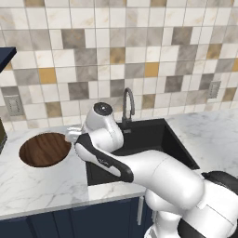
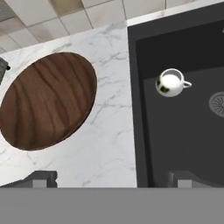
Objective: Pick the mug and place it in the sink. Pick the bowl and place it in the open cabinet and then close the cabinet.
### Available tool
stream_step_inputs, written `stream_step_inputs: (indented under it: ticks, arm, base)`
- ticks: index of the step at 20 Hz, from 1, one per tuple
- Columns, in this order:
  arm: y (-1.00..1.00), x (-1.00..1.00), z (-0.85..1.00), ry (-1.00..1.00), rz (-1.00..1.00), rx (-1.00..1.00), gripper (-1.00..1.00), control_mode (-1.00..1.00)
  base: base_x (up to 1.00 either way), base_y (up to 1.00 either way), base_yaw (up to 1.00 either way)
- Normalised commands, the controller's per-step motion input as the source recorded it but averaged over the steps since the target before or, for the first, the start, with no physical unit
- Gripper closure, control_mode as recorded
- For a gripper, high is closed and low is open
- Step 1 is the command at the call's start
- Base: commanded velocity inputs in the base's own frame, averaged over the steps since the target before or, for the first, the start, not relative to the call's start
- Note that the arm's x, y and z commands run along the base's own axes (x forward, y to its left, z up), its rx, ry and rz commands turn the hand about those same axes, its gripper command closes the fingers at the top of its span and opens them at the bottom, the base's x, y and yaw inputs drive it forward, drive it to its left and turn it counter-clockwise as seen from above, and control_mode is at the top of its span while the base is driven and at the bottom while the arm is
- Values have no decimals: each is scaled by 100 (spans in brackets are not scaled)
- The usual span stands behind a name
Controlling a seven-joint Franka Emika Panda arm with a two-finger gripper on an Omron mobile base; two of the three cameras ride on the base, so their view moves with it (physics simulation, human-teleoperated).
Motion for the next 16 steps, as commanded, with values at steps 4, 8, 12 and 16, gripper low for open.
stream_step_inputs:
  ticks: [4,8,12,16]
  arm:
    - [24,10,-10,0,0,0,-100,-100]
    - [8,19,-14,0,0,0,-100,-100]
    - [0,2,-19,0,0,0,-100,-100]
    - [0,1,-23,0,0,0,-100,-100]
  base:
    - [0,0,0]
    - [0,0,0]
    - [0,0,0]
    - [0,0,0]
